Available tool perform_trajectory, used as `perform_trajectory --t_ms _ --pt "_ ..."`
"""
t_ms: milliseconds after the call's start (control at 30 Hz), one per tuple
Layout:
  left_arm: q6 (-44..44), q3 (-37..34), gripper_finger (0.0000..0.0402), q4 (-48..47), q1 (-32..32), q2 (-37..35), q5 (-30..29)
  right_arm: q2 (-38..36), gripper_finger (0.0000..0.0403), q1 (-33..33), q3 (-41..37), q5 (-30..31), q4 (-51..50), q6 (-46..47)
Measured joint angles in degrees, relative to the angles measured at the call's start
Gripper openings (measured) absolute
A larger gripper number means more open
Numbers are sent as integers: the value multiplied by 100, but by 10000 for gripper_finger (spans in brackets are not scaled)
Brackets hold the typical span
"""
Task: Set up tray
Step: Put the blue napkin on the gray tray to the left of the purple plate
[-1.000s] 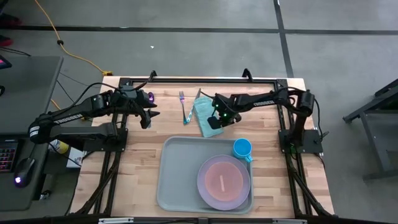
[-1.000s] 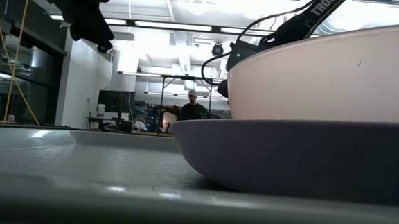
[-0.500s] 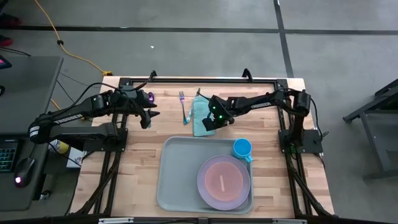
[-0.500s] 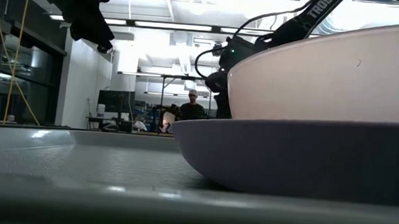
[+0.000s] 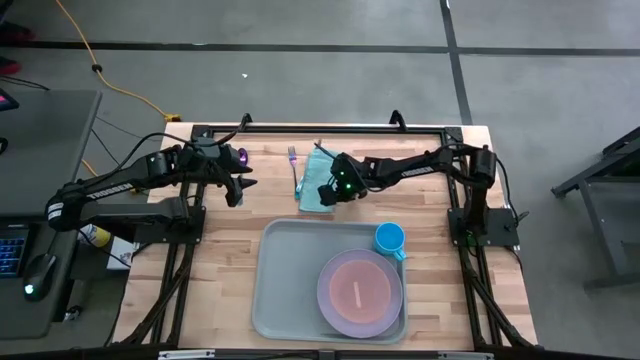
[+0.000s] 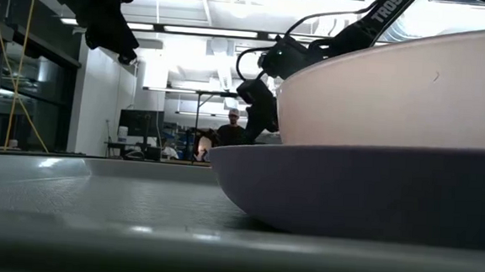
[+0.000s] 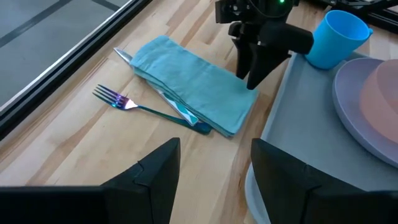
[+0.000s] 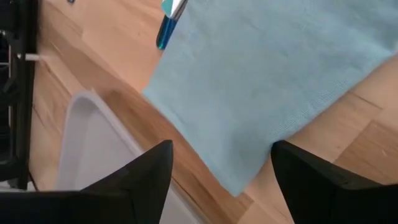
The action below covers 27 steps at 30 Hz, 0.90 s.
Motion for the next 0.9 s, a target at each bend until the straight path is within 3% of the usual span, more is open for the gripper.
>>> perform_trajectory --t_ms 233,400,767,900 --pt "0 0 227 0 0 0 0 128 238 12 4 102 -4 320" --pt "-1 0 227 -3 0 -1 0 274 201 93 13 62 97 434" --pt "7 0 227 -7 0 0 1 306 138 112 9 574 445 568" --pt "44 0 227 -41 0 -2 2 306 83 107 9 709 443 565"
